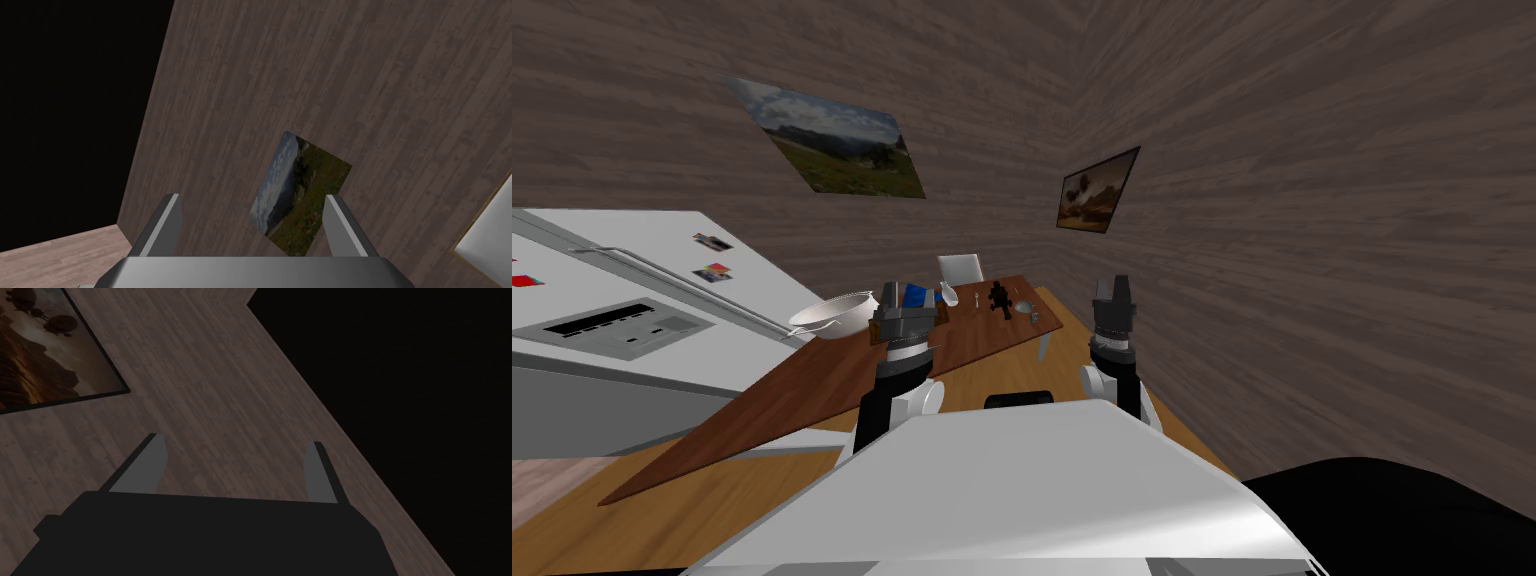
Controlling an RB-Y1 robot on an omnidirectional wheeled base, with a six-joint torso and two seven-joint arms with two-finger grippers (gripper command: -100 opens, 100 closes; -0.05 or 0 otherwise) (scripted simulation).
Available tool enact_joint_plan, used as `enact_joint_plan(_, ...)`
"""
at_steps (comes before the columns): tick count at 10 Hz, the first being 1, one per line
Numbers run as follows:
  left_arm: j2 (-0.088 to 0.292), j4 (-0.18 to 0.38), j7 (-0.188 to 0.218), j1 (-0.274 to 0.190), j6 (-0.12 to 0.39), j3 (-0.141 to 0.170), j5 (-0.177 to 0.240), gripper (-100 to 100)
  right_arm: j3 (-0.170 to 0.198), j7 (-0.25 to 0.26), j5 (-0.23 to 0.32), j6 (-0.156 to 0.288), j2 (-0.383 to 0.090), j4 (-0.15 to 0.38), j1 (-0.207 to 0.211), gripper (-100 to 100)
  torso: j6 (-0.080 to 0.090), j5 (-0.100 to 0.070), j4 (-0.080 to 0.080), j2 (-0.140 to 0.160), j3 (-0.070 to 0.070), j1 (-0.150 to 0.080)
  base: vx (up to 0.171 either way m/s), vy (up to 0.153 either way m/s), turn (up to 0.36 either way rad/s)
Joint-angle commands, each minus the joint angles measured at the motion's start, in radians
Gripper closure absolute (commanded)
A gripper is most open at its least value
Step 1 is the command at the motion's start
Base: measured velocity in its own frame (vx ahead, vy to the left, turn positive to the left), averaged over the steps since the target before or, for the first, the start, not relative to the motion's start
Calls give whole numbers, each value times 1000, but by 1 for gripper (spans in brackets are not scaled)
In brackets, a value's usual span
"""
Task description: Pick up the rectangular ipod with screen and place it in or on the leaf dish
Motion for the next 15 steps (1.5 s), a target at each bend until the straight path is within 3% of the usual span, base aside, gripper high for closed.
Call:
enact_joint_plan(1, 0, 0, 0, 0, 0, 0, 0, 0, 1, -8, -4, 6, -38, 13, -4, -100, 0, 0, 0, 0, 0, 0, -1, 0, 30)
enact_joint_plan(4, 0, 0, 0, 0, 0, 0, 0, 0, 2, -40, -23, 29, -119, 62, -21, -100, 0, 0, 0, 0, 0, -1, -5, -5, 61)
enact_joint_plan(8, 0, 0, 0, 0, 0, 0, 0, 0, 1, -116, -68, 83, -196, 171, -60, -100, 0, -1, 0, 0, 0, -2, -10, -20, 97)
enact_joint_plan(12, 0, 0, 0, 0, 0, 0, 0, 0, -3, -193, -114, 135, -227, 292, -103, -100, 0, 0, 0, 0, 0, -2, -18, -26, 88)
enact_joint_plan(13, 0, 0, 0, 0, 0, 0, 0, 0, -3, -193, -114, 135, -227, 301, -103, -100, 0, -1, 0, 1, 0, -2, -18, -23, 56)
enact_joint_plan(15, 0, 0, 0, 0, 0, 0, 0, 0, -8, -251, -151, 174, -239, 374, -137, -100, 0, 0, 0, 1, 1, -1, -30, -12, 111)
